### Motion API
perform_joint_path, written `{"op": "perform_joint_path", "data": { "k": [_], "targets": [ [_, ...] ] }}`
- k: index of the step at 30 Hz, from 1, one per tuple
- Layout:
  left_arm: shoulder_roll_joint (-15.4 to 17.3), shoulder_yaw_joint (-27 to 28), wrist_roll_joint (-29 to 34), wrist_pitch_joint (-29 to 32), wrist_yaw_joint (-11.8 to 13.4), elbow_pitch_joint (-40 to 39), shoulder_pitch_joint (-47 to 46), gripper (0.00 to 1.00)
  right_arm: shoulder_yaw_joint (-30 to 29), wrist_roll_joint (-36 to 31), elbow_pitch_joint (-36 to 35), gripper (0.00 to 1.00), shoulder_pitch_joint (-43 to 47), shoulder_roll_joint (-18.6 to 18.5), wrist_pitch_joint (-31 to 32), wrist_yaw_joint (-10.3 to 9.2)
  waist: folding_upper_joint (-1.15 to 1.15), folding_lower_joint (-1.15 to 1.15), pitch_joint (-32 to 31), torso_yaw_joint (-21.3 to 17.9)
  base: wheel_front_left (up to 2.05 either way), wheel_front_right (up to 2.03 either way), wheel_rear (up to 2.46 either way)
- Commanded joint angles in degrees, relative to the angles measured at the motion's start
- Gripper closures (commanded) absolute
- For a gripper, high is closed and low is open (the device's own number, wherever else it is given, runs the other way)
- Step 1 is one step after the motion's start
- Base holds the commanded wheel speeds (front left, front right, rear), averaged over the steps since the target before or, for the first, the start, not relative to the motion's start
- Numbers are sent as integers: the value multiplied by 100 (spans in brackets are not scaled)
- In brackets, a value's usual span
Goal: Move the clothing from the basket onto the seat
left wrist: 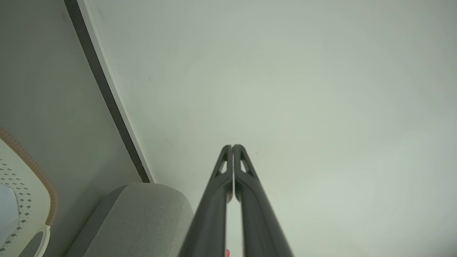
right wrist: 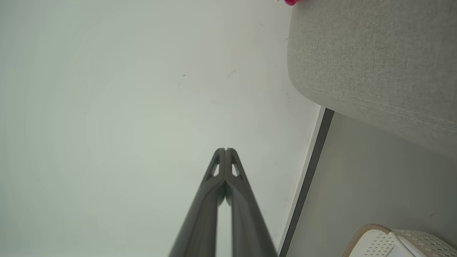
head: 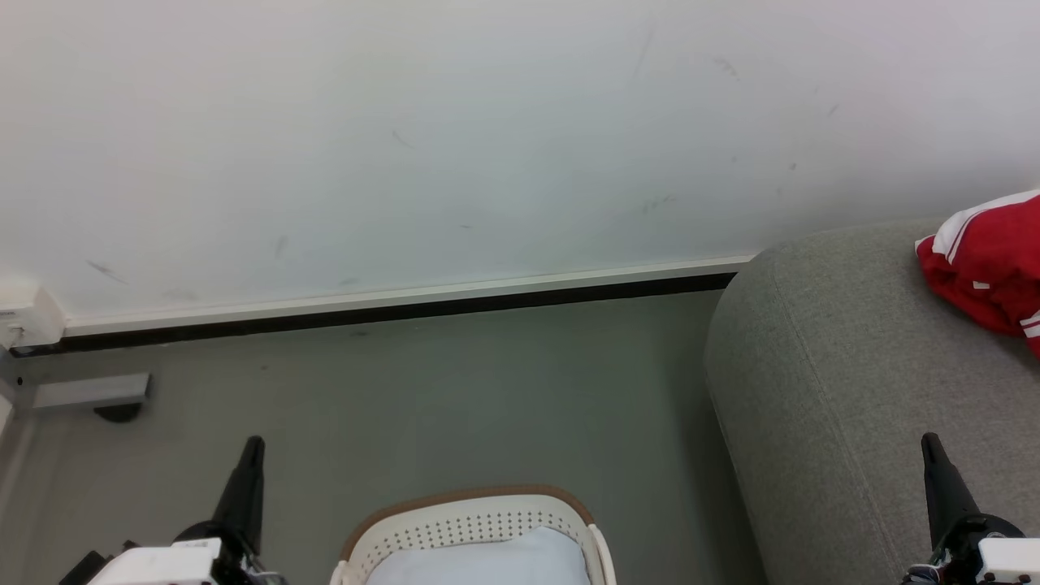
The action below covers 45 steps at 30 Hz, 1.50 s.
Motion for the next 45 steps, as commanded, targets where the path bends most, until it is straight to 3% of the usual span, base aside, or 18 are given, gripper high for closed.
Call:
{"op": "perform_joint_path", "data": {
  "k": [1,45],
  "targets": [
    [7,17,-78,22,-30,-18,-53,100,-22,10,-34,100,-74,-42,17,-12,0,0,0,1,0,0,0],
    [7,14,-80,20,-30,-20,-52,100,-21,11,-32,100,-73,-41,16,-12,0,0,0,1,0,0,0]
  ]
}}
